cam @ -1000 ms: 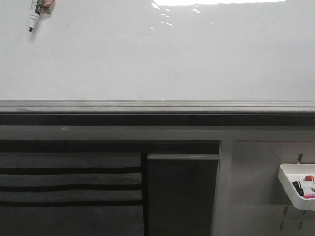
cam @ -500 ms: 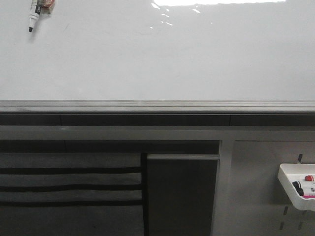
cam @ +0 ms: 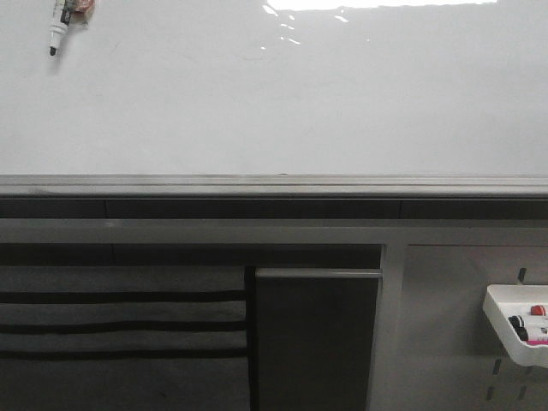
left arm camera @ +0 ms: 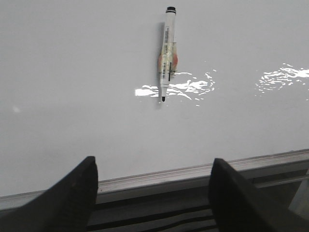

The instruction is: Write number 3 on whiteboard

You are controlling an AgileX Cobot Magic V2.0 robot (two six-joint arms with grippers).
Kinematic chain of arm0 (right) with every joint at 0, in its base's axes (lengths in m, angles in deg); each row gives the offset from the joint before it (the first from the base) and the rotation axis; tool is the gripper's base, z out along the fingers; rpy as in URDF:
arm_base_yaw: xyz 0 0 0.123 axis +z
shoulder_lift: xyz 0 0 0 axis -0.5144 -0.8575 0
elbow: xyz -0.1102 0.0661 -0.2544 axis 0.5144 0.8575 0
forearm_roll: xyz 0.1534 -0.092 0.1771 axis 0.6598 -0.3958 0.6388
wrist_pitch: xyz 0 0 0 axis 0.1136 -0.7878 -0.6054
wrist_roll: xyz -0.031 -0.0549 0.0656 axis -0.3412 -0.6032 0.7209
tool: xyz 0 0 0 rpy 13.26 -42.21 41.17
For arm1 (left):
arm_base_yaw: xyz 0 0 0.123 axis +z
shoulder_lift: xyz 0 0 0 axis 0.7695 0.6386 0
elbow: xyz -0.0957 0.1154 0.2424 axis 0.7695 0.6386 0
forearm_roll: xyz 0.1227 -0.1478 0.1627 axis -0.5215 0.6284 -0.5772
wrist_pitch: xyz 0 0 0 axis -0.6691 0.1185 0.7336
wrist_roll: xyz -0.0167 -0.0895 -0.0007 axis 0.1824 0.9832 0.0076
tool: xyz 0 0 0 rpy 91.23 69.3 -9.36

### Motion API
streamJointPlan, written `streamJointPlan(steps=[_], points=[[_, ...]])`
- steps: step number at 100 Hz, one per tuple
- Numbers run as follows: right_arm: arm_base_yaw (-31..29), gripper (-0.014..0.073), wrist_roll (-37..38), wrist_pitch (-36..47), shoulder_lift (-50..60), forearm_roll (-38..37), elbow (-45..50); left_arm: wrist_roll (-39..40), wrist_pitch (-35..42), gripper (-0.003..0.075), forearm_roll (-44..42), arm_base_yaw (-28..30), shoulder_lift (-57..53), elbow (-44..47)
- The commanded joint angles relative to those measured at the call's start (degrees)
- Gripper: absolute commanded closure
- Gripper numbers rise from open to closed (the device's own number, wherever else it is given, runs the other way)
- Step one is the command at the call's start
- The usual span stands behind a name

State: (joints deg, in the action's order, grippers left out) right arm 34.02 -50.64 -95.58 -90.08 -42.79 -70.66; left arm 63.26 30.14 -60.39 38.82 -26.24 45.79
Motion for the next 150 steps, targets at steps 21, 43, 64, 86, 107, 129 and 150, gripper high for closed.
streamJointPlan(steps=[21, 43, 64, 86, 107, 129, 150], points=[[-0.3, 0.0013, -26.5, -6.2, -12.1, 25.6, -7.5, -1.4, 17.0, 0.0281, 0.8, -3.2, 16.5, -2.1], [-0.3, 0.0013, -43.5, -10.4, -17.3, 42.3, -8.3, -1.6, 24.6, 0.0281, -1.0, -3.7, 31.4, -7.7], [-0.3, 0.0013, -45.0, -10.6, -18.4, 43.7, -8.3, -1.6, 27.0, 0.0281, -3.6, -3.7, 44.4, -15.1], [-0.3, 0.0013, -45.0, -10.6, -18.4, 43.7, -8.3, -1.6, 28.1, 0.0281, -4.4, -3.7, 53.4, -21.4], [-0.3, 0.0013, -45.0, -10.6, -18.4, 43.7, -8.3, -1.6, 29.8, 0.0281, -4.4, -3.7, 58.4, -25.1], [-0.3, 0.0013, -45.0, -10.6, -18.4, 43.7, -8.3, -1.6, 32.4, 0.0349, -5.0, -3.7, 59.7, -25.5], [-0.3, 0.0013, -45.0, -10.4, -18.4, 43.7, -8.3, -1.6, 32.5, 0.0505, -5.1, -3.7, 59.8, -25.5]])
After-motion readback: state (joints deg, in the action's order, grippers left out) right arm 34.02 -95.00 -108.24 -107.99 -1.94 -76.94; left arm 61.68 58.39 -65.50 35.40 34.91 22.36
